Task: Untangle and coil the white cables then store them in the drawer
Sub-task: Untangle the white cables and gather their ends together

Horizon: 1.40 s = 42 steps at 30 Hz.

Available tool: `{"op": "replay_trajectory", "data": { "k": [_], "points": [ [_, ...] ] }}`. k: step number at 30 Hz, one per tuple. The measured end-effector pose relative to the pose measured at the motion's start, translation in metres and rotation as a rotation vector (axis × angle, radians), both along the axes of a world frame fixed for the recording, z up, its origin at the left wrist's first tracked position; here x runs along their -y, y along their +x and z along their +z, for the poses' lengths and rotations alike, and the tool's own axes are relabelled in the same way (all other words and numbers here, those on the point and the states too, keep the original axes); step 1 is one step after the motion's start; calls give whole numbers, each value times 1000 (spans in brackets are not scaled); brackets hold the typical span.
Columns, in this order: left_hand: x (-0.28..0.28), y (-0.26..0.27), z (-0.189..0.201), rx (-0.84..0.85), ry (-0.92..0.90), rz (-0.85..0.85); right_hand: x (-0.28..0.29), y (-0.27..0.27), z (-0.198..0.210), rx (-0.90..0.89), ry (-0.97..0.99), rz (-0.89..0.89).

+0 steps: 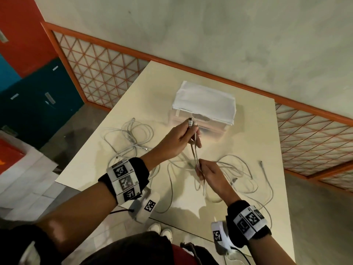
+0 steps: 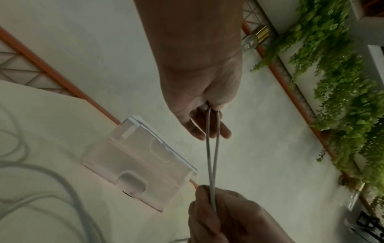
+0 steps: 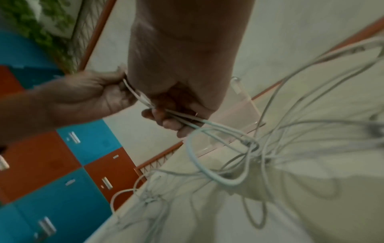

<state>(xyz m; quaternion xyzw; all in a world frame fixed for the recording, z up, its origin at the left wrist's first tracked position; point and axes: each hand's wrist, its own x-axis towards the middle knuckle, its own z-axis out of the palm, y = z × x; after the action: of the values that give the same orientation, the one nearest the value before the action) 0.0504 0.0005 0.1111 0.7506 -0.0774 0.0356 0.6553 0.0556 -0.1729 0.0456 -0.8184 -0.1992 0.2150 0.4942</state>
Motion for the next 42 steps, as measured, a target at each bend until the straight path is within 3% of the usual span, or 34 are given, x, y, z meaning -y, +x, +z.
{"op": "replay_trajectory", "data": {
  "k": [6, 10, 13, 16, 19, 22, 26, 29, 33, 37, 42],
  "points": [
    [-16, 5, 21, 147, -252, 286, 36, 6, -19, -48, -101, -108],
    [-18, 1, 24, 128, -312, 350, 43, 11, -10, 5, -218, -67],
    [-23, -5, 15, 148, -33, 273, 43, 17, 6, 24, -224, 34],
    [-17, -12, -3, -28, 418, 40, 33, 20, 31, 126, -166, 101],
    [-6, -15, -16, -121, 671, -100, 23, 20, 54, 201, -56, 112],
    [-10, -13, -10, -68, 637, -86, 25, 21, 59, 198, -42, 97],
    [-17, -9, 12, 119, 610, 42, 36, 22, 33, 231, -203, 73],
    [-21, -6, 16, 193, 667, 131, 37, 19, 21, 223, -96, -43],
    [-34, -2, 18, 220, 533, 273, 42, 17, 11, 101, 22, -187],
    [-49, 1, 21, 212, 529, 351, 53, 13, 5, 50, 74, -297],
    [-65, 5, 22, 195, 527, 495, 72, 20, -22, 102, -55, -566]
  ]
}}
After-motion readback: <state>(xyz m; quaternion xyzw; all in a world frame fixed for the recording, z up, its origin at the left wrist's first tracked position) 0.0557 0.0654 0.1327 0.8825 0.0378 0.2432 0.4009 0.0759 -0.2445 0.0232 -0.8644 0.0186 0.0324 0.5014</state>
